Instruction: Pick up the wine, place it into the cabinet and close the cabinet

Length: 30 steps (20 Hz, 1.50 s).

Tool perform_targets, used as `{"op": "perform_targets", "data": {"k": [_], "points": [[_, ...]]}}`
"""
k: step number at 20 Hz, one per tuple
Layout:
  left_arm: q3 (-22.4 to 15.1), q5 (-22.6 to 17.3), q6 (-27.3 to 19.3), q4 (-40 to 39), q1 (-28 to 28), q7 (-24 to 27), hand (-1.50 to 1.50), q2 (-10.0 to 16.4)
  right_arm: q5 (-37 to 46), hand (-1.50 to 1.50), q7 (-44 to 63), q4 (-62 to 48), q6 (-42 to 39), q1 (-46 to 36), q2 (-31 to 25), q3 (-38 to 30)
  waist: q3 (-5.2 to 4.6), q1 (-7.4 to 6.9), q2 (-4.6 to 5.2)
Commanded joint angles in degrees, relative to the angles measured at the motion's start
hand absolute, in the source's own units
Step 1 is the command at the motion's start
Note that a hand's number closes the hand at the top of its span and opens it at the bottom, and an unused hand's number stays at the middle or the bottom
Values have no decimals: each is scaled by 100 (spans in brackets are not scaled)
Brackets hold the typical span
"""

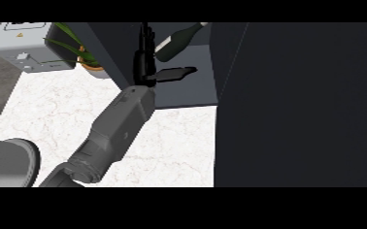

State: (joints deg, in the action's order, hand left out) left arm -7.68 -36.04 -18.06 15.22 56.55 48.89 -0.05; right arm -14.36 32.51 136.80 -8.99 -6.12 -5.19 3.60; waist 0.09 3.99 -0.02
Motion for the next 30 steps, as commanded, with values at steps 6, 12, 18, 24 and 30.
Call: {"op": "perform_targets", "data": {"k": [6,12,18,24,30], "points": [[-1964,-1069,-1109,2184,-1624,-331,-150,5,-19,-150,283,470,111,134,-58,-38,-9,-243,-51],[-2994,-1287,-2353,3625,-2358,-266,-150,5,-201,-150,-396,418,-241,809,-50,-339,-4,-314,-21],[-3611,-579,-2995,5162,-3442,-548,-150,26,-80,-150,490,991,273,480,-69,-119,-7,-433,-52],[-3755,-110,-3478,6316,-3721,-953,-150,35,-94,-150,225,725,170,384,-118,-251,-7,-397,-20],[-4118,371,-3919,7430,-4646,-1257,-150,599,-310,-150,630,781,352,-1,-219,-400,-8,-407,-19]]}}
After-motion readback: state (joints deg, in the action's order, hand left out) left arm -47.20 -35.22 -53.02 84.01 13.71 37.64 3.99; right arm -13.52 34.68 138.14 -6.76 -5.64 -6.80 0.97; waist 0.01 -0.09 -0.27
